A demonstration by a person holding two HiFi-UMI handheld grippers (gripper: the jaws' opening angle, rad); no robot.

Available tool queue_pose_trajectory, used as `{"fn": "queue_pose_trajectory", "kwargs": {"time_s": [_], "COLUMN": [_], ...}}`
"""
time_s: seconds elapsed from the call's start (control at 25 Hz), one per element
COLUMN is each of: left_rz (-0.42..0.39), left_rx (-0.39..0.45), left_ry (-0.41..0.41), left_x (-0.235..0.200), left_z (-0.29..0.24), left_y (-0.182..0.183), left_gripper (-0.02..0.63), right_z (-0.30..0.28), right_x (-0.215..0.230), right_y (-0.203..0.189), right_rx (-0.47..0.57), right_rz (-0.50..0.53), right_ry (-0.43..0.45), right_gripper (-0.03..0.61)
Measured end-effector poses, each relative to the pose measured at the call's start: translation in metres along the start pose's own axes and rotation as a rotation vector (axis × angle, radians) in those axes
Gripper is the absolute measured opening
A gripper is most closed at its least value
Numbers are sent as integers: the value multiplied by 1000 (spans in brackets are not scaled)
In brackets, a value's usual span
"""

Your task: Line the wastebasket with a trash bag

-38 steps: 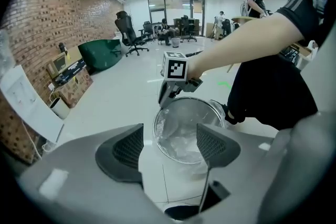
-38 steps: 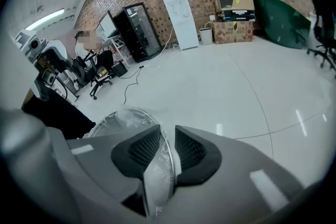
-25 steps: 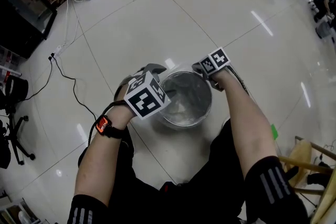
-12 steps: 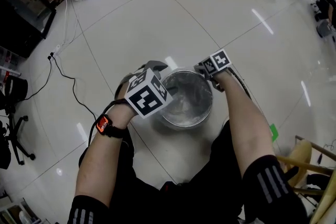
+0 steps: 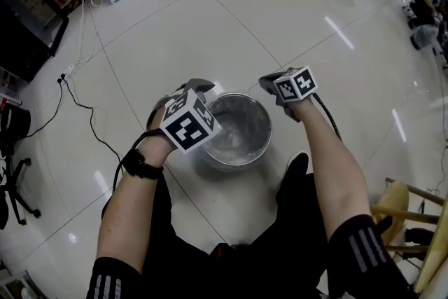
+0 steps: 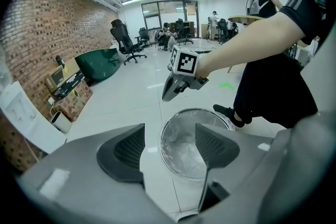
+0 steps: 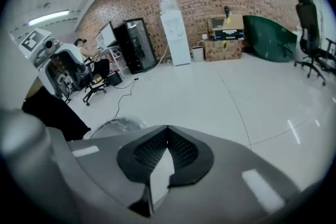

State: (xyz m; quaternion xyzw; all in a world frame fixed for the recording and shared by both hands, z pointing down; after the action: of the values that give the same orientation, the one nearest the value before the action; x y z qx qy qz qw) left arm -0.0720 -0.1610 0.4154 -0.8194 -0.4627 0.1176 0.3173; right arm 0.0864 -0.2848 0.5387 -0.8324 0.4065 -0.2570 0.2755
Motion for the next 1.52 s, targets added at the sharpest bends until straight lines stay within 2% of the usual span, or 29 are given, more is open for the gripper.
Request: {"fn": "queue_pose_trajectory", "kwargs": {"time_s": [0.08, 0.48, 0.76, 0.92, 1.12, 1.32, 1.52], "left_rz": [0, -32, -25, -82, -134, -121, -110], "left_rx": [12, 89, 174, 153, 111, 123, 144], "left_ry": [2, 20, -3, -27, -76, -58, -44], "left_x": [5, 27, 36, 54, 69, 55, 51], "left_z": [3, 34, 49, 41, 29, 35, 39], "left_y": [2, -3, 6, 10, 5, 5, 3], "left_gripper": [298, 291, 287, 287, 287, 287, 278], "right_z": [15, 114, 134, 128, 116, 109, 108], "right_x": [-15, -113, -172, -183, -181, -197, -203], "right_y": [10, 56, 38, 24, 26, 34, 39], "right_rx": [30, 182, 243, 237, 192, 169, 149], "right_rz": [77, 364, 340, 401, 455, 518, 578], "right_ry": [7, -79, -40, -38, -16, 0, -20], "right_gripper": [6, 6, 6, 6, 6, 6, 6]}}
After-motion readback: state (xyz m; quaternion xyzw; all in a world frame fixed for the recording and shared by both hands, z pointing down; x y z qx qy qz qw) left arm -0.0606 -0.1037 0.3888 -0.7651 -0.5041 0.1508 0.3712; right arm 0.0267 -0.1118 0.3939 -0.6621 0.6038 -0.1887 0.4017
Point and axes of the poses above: the fingertips, and each gripper's own axes: z backward along the fingers, x to its right, y out of its top, the point moved 5 cm from there along z, backward along the fingers, and after that the axes turned 5 degrees about z, right-handed, at the moved point
